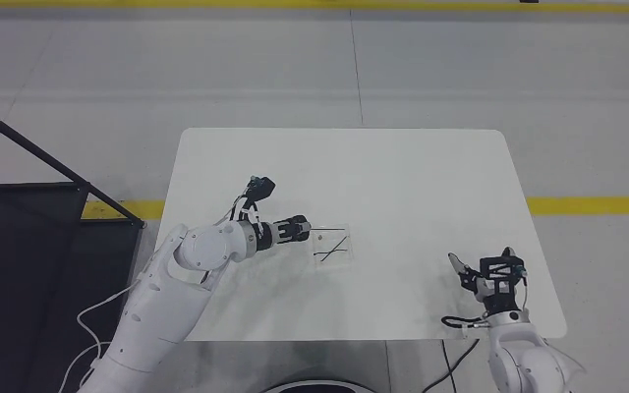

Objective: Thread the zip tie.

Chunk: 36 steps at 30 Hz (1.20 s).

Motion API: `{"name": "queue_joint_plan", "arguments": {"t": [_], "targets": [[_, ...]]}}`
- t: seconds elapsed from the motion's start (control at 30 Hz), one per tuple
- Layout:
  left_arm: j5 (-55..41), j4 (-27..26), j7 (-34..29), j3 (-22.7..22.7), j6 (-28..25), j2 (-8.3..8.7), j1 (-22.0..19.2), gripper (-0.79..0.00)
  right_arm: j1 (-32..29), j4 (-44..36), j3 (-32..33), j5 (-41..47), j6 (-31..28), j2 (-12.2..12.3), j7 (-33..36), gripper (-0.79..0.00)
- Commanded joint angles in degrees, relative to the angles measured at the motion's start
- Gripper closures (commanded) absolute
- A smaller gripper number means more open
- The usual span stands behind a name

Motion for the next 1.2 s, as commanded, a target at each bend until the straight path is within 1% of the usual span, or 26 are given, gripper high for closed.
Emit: {"name": "queue_joint_plan", "arguments": {"t": [0.0, 0.4, 0.5, 0.7, 0.73, 0.8, 0.93, 1.0, 1.07, 1.17], "targets": [[0.0, 0.0, 0.0, 0.0, 0.0, 0.0, 0.0, 0.0, 0.0, 0.0, 0.0, 0.1, 0.0, 0.0, 0.0, -0.785], [-0.1, -0.1, 0.5, 0.1, -0.2, -0.03, 0.2, 0.0, 0.0, 0.0, 0.0, 0.1, 0.0, 0.0, 0.0, -0.785], [-1.3, -0.7, 0.9, -0.4, -1.8, 0.07, 0.9, 0.0, 0.0, 0.0, 0.0, 0.1, 0.0, 0.0, 0.0, -0.785], [-1.7, -3.6, 0.6, -2.6, -6.0, 0.72, 3.1, 0.0, 0.0, -0.1, -0.1, 0.2, -0.3, 0.0, 0.0, -0.785], [-1.7, -3.9, 0.4, -2.9, -6.8, 0.83, 3.5, 0.0, 0.2, -0.3, -0.6, 1.6, -1.9, -0.1, 0.2, -0.785], [-1.5, -4.3, 0.2, -3.3, -8.2, 1.02, 4.1, 0.0, 0.8, -0.3, -1.0, 5.3, -7.4, 0.0, 1.8, -0.785], [-0.9, -5.2, -0.3, -3.6, -10.3, 1.34, 5.1, 0.0, 3.0, 0.2, -1.2, 12.2, -19.5, 0.4, 7.5, -0.785], [-0.6, -5.6, -0.6, -3.9, -11.1, 1.52, 5.5, 0.0, 4.1, 0.5, -1.8, 13.8, -23.8, 0.6, 10.1, -0.785], [-0.8, -6.0, -0.4, -4.6, -11.5, 1.68, 6.1, 0.0, 4.8, 0.7, -2.5, 14.9, -26.5, 0.7, 12.2, -0.785], [-0.9, -6.0, -0.4, -4.6, -11.5, 1.71, 6.2, 0.0, 5.1, 0.5, -2.3, 13.8, -26.1, 0.8, 13.0, -0.785]]}}
